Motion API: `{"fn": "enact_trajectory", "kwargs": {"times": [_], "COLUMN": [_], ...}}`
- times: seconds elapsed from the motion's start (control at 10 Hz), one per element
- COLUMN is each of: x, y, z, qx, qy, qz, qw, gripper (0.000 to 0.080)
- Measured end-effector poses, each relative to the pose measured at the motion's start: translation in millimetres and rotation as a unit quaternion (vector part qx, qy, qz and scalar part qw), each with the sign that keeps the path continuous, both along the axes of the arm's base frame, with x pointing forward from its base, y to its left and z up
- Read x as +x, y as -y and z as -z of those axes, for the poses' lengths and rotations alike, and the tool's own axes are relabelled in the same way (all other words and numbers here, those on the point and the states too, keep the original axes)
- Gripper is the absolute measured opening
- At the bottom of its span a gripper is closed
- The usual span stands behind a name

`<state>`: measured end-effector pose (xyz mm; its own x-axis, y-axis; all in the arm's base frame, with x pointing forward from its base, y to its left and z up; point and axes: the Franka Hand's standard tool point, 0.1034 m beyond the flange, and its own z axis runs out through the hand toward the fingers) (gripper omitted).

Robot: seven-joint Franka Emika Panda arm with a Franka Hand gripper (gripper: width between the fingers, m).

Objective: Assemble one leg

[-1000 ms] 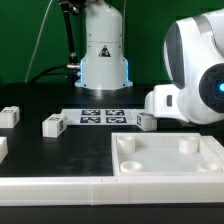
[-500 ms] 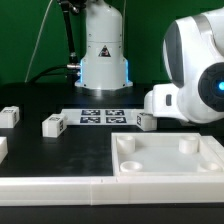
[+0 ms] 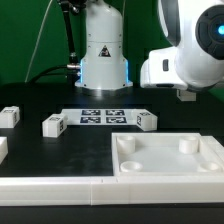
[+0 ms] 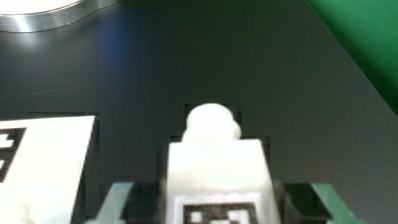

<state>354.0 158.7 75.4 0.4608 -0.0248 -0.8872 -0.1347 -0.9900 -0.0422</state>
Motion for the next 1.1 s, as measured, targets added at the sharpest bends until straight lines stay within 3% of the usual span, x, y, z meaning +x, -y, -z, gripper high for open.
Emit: {"fn": "enact_trajectory", "kwargs": {"times": [0.1,0.5,0.8,1.1], "x": [-0.8,15.4,29.7,45.8], "y": [-0.1,-2.0,20.9,52.6], "z": [1.8,7.3,7.8,-16.3], "qx": [0.000,-0.013,0.000,-0.005], "qy": [-0.001,0.157,0.264,0.362], "qz": [0.000,0.014,0.013,0.017], "qw": [1.000,0.987,0.964,0.932], "gripper": [0.0287,0.0288,0.0288,0.0288]}}
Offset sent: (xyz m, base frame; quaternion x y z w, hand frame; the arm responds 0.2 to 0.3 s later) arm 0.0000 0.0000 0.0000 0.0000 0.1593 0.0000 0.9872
